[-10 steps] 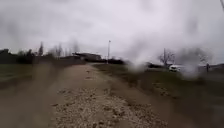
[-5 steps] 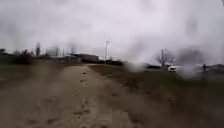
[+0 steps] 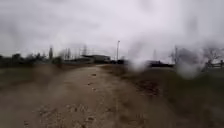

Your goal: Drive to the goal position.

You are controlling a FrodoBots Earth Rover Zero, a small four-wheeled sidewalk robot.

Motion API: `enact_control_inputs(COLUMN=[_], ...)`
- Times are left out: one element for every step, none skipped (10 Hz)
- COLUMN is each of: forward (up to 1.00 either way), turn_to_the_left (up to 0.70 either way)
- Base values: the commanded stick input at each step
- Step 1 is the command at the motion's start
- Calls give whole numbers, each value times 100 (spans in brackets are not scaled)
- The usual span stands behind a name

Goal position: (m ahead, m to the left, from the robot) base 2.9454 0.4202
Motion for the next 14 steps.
enact_control_inputs(forward=[100, 100, 100, 100, 100, 100, 100, 100, 100, 100, 100, 100, 100, 100], turn_to_the_left=[29, 23, 17, 10, 3, -5, -13, -21, -29, -37, -34, -24, -14, -5])
